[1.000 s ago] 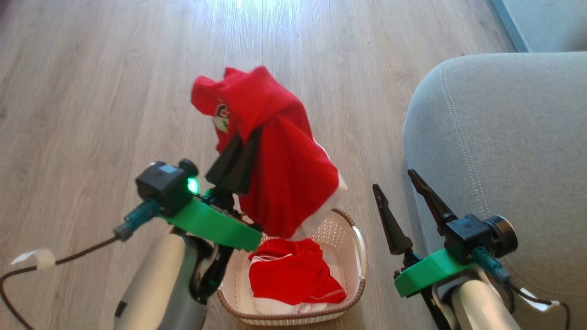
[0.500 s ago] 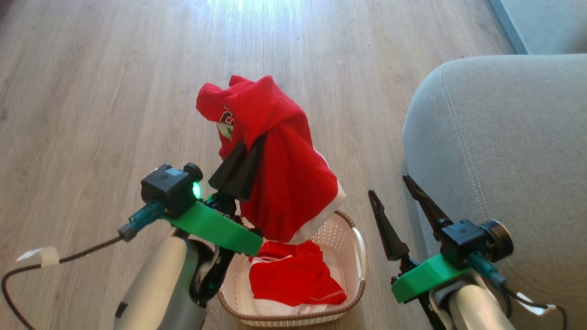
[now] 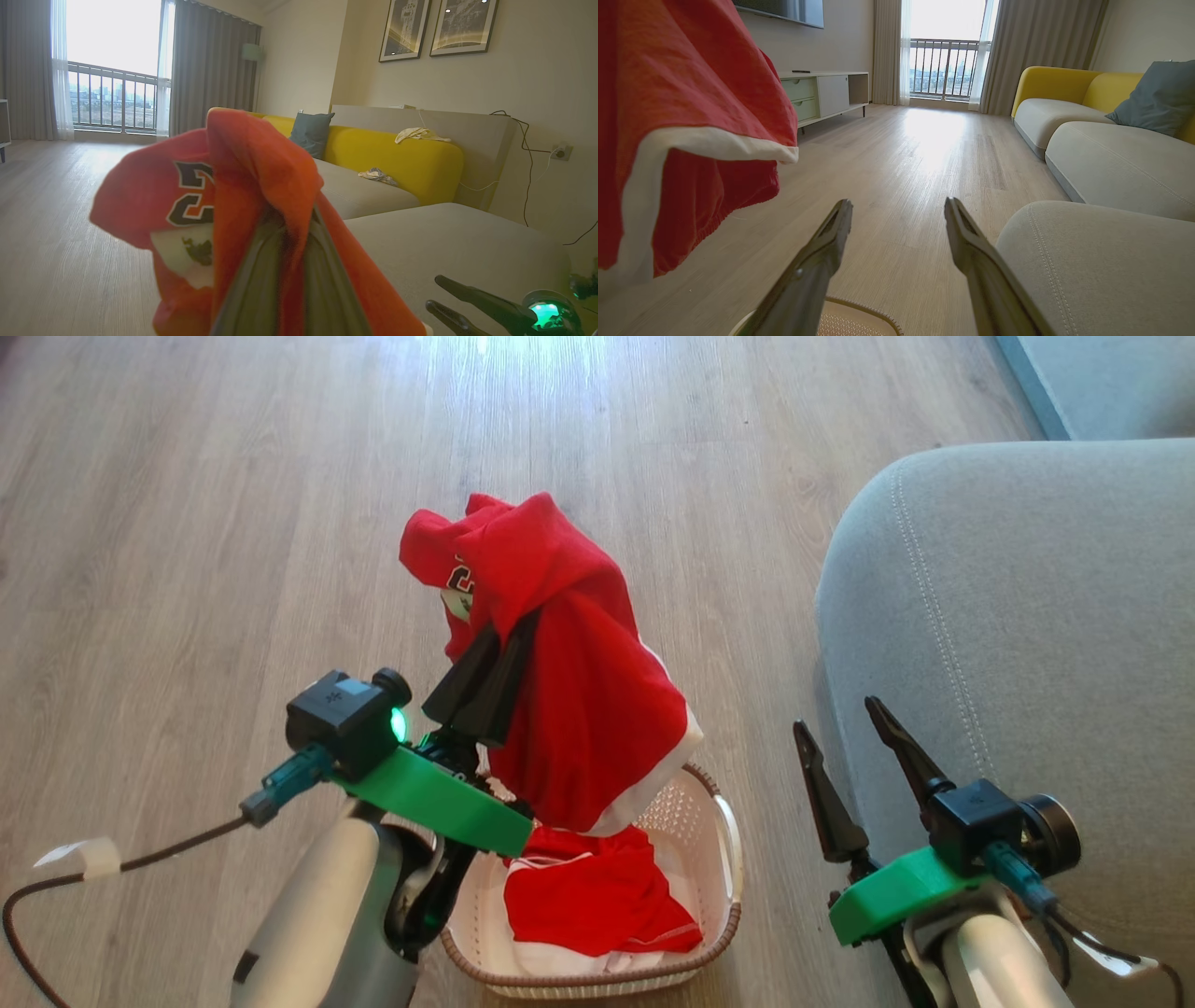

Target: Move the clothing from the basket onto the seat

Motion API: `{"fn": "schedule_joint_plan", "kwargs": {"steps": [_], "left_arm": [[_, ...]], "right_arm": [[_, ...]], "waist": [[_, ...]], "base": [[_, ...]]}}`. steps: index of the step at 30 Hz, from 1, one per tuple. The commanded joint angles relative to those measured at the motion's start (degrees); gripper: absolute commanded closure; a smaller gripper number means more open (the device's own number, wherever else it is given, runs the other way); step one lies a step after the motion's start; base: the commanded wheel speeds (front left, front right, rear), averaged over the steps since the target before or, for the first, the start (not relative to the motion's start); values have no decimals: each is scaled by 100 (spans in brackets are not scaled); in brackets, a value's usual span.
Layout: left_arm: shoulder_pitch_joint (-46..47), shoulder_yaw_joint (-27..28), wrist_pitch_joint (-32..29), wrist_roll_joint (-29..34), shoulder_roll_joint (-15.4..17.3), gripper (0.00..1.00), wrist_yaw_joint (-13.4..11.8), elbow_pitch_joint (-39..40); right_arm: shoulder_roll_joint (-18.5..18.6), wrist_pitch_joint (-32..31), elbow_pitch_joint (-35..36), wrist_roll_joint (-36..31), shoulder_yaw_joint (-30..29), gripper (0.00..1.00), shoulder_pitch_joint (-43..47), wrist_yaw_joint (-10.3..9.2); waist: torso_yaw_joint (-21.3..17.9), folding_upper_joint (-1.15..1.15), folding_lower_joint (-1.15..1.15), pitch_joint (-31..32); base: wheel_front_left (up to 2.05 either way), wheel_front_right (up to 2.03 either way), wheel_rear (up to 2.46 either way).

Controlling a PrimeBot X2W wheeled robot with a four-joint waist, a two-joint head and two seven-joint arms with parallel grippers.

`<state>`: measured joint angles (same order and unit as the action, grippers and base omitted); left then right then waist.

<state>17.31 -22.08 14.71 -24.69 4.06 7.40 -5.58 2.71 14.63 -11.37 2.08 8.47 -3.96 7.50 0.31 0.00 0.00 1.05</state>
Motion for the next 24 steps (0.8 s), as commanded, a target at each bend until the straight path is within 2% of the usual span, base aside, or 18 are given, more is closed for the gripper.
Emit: {"fn": "schedule_joint_plan", "kwargs": {"steps": [1,4,7,9,16,24], "left_arm": [[196,238,29,-9,81,100,8,172],[191,237,29,-6,86,100,8,120],[195,242,29,11,108,100,9,47],[203,252,29,25,126,100,9,0],[245,203,29,72,136,100,9,-100],[335,-558,29,-34,191,100,9,-109]], "right_arm": [[19,37,198,51,136,0,-141,-1],[19,37,290,211,229,0,-136,-1],[49,37,531,427,561,0,-148,-1],[278,37,793,380,949,0,-186,-1],[685,37,1289,530,1587,0,-231,-1],[847,37,1043,568,1939,0,-556,-1]], "waist": [[-11,0,0,-13],[-23,0,0,-28],[-40,0,0,-47],[-57,0,0,-63],[-88,0,0,-100],[-14,0,0,-106]], "base": [[0,0,0],[0,0,0],[0,0,0],[0,0,0],[0,0,0],[0,0,0]]}}
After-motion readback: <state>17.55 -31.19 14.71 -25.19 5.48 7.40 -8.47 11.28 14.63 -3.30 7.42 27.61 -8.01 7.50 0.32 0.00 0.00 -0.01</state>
